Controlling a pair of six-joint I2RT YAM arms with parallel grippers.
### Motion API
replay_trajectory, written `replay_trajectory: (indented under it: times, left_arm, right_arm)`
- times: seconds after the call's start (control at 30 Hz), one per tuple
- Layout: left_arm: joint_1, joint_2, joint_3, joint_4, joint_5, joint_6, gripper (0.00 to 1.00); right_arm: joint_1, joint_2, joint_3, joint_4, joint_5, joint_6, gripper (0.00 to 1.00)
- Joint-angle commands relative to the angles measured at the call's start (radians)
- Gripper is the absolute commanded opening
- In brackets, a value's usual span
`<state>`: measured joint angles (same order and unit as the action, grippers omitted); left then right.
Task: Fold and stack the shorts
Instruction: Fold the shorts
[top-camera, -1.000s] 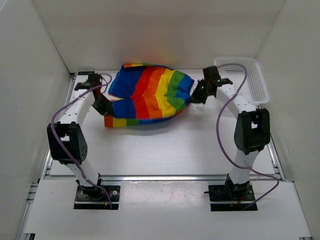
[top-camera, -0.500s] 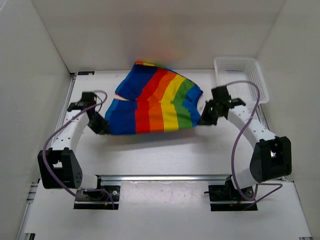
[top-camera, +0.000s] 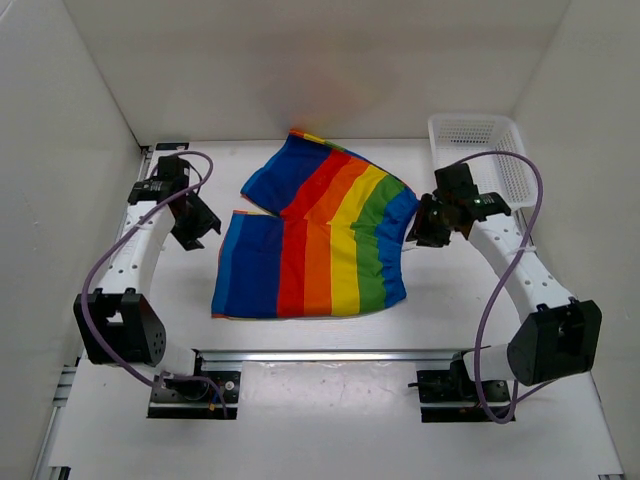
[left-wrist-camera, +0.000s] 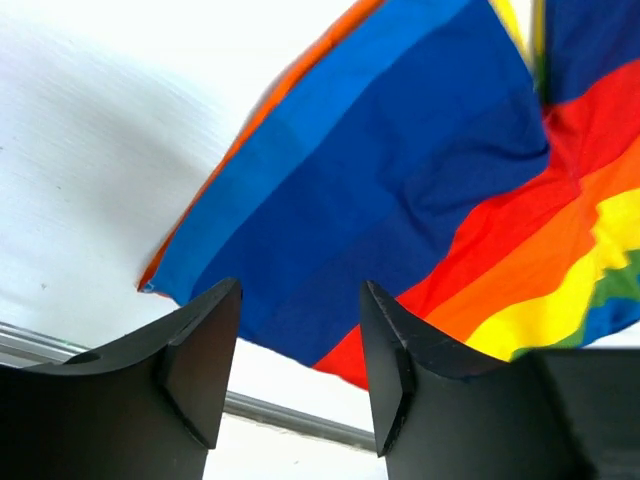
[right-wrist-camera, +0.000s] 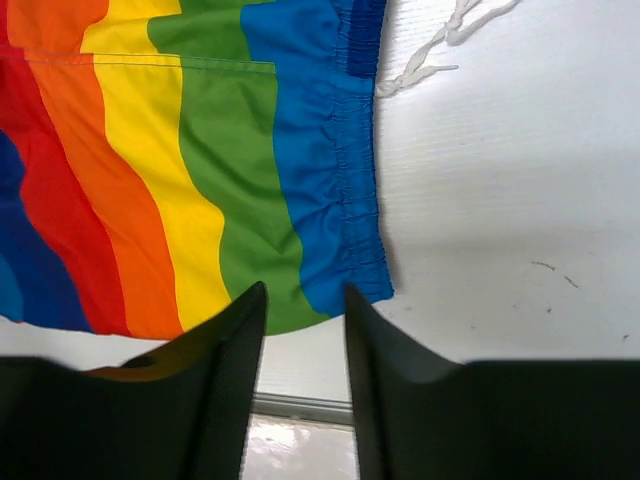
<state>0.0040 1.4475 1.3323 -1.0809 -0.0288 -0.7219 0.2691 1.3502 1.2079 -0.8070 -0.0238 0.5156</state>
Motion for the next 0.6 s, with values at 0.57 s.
replay_trajectory:
  times: [0.57]
  left_arm:
    - [-0.036, -0.052, -0.616, 0.15, 0.072, -0.194, 0.6]
  right_arm:
    - [-0.024, -0.051, -0.424, 0.157, -0.315, 0.276, 0.57]
